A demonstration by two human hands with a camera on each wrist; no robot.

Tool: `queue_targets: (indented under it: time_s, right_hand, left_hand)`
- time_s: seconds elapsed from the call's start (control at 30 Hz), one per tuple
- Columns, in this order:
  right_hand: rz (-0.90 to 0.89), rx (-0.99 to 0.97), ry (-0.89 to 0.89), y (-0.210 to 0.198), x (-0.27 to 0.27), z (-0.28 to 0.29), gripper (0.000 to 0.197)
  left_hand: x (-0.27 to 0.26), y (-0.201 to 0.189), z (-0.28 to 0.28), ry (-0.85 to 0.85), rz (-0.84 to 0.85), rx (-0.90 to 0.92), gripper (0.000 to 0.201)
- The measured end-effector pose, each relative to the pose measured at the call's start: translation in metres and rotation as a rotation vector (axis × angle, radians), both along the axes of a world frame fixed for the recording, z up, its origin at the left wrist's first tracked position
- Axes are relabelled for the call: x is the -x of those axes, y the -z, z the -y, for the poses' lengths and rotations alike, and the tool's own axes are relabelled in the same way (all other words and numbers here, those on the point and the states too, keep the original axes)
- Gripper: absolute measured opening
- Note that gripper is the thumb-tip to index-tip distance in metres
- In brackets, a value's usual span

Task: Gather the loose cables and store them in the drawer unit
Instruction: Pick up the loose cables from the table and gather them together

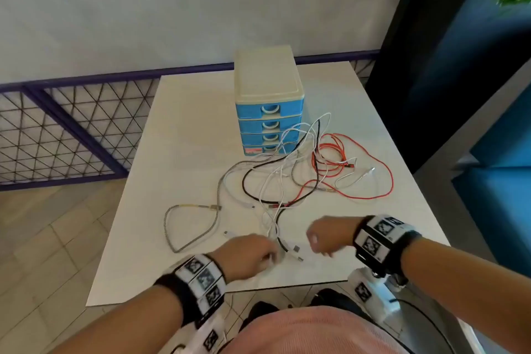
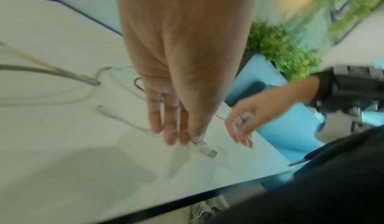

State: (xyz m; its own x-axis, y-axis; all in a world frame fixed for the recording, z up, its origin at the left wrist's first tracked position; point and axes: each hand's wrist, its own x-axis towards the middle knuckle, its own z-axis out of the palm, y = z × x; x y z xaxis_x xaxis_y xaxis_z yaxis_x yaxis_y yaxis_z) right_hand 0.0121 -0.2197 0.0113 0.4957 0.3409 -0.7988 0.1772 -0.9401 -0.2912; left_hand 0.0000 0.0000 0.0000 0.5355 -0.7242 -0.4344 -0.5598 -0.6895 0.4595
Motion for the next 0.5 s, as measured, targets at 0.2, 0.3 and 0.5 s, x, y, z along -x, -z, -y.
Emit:
queue_targets:
  time_s: [0.2,0.3,0.5]
  right_hand:
    - [0.278,-0.038,0.061,0.006,-0.022,-0.015,0.032]
    - [0.244,-0.006,0.100,0.010,-0.022,-0.008,0.040]
    - [0.219,-0.101,0.244,0.010,-0.023,0.012,0.032]
  left_hand:
    - [-0.019,0.021,0.042,0.262,0.272,-0.060,0.037]
    - [-0.021,0.034,0.048,0.333,0.330,-0.179,0.043]
    - [-0.029,0.032,0.053,0.148,0.310,-0.063,0.027]
